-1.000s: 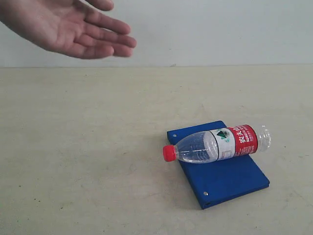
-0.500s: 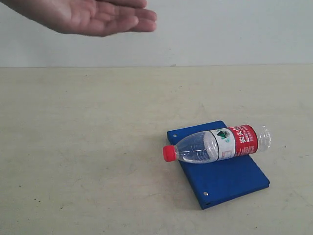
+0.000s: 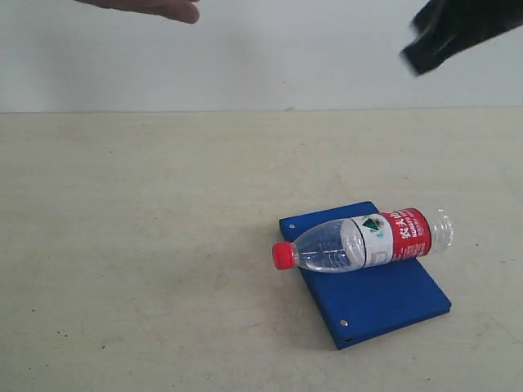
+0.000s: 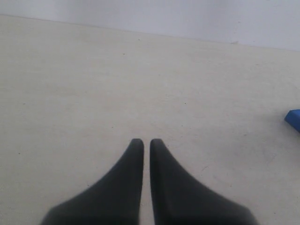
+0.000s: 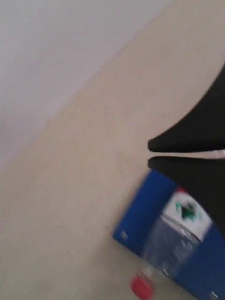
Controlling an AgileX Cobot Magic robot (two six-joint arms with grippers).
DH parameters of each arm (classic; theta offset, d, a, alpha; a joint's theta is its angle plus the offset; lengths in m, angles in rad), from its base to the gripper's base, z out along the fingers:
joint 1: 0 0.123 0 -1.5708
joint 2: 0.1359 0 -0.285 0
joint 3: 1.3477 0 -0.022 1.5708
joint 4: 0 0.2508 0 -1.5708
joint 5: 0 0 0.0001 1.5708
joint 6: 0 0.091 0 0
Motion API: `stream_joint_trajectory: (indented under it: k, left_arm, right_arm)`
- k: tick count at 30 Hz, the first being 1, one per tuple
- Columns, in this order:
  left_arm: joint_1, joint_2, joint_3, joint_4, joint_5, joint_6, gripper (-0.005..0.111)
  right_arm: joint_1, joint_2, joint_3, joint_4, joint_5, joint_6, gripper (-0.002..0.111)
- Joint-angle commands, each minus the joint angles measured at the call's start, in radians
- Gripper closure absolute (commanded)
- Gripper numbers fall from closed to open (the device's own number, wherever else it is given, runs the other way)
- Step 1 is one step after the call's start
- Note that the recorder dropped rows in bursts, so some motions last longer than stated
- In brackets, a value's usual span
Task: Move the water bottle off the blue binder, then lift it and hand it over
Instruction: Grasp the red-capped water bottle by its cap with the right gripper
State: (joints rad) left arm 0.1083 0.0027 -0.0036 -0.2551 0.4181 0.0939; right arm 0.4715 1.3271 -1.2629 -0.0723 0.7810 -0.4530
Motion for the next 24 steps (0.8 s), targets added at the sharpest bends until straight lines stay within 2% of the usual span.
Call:
stream_joint_trajectory:
  k: [1, 6, 9, 11, 13, 15, 16, 20, 24]
  left_arm:
    - [-0.001, -0.003, 0.004, -0.010, -0.004, 0.003, 0.102]
    - [-0.001, -0.003, 0.004, -0.010, -0.004, 0.003, 0.102]
    - [-0.001, -0.003, 0.004, -0.010, -0.004, 0.003, 0.102]
    - [-0.001, -0.003, 0.004, -0.010, -0.004, 0.003, 0.102]
    - [-0.001, -0.003, 0.004, -0.010, -0.004, 0.003, 0.102]
    - [-0.001, -0.003, 0.004, -0.010, -0.004, 0.003, 0.102]
    - [-0.001, -0.003, 0.004, -0.010, -0.004, 0.003, 0.102]
    - [-0.001, -0.003, 0.004, -0.010, -0.004, 0.003, 0.102]
    - [-0.001, -0.003, 0.004, -0.010, -0.004, 0.003, 0.102]
  right_arm:
    - [0.078, 0.246, -0.063, 0.222, 0.309, -0.350, 0.108]
    - [0.129, 0.333, -0.063, 0.430, 0.320, -0.600, 0.108]
    - [0.128, 0.334, -0.063, 0.415, 0.339, -0.627, 0.103]
    - [0.126, 0.334, -0.063, 0.392, 0.371, -0.622, 0.090]
    - [0.126, 0.334, -0.063, 0.383, 0.380, -0.645, 0.070]
    - [0.128, 0.336, -0.063, 0.383, 0.324, -0.665, 0.049]
    - [0.128, 0.339, -0.063, 0.383, 0.284, -0.665, 0.044]
    - [0.128, 0.377, -0.063, 0.380, 0.153, -0.682, 0.042]
    - [0.137, 0.448, -0.063, 0.365, 0.136, -0.682, 0.042]
